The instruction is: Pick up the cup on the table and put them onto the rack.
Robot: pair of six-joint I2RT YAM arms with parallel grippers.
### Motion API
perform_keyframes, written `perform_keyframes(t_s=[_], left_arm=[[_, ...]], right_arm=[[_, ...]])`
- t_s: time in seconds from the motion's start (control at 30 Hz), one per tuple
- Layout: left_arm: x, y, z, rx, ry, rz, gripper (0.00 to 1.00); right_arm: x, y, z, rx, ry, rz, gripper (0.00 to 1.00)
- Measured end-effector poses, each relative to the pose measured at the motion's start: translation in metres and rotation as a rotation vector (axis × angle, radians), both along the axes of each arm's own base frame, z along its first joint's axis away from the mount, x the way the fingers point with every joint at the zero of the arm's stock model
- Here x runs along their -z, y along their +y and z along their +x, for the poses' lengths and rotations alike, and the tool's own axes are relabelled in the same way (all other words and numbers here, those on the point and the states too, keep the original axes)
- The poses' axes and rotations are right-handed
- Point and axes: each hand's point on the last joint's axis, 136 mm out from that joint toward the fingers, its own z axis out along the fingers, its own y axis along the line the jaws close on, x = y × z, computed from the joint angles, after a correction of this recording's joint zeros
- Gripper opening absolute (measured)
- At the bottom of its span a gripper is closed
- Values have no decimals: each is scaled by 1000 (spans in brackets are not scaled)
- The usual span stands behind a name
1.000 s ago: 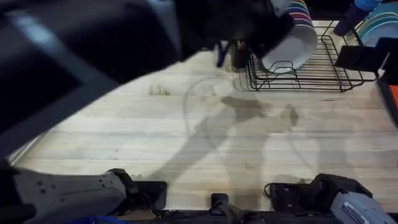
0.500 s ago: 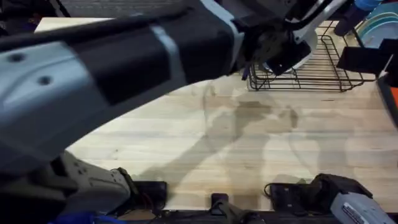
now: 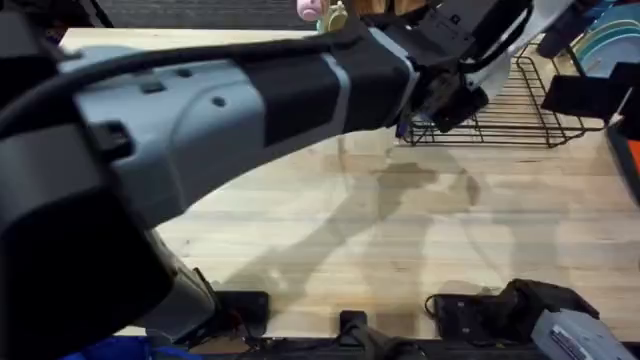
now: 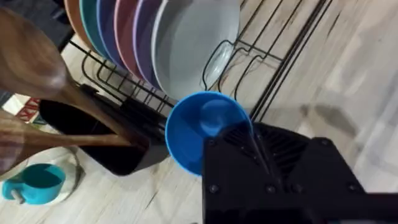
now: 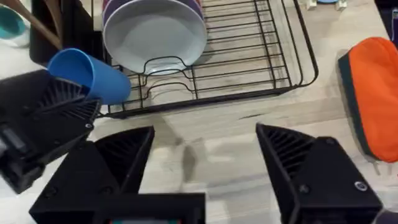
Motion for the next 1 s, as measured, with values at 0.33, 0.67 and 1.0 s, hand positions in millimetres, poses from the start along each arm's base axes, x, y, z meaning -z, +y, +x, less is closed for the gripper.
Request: perform_keyframes(t_s=[0.33,0.67,1.0], left_arm=[[30,-2,7,-21,18,51,41],[34,1,15,-48,4,65,41],[39,1,16,-48,9,70,41]], right_arm=[[0,6,1,-27,-5,22,992],[0,10,2,-44,-7,36,992],[0,10,2,-44,-7,36,992]])
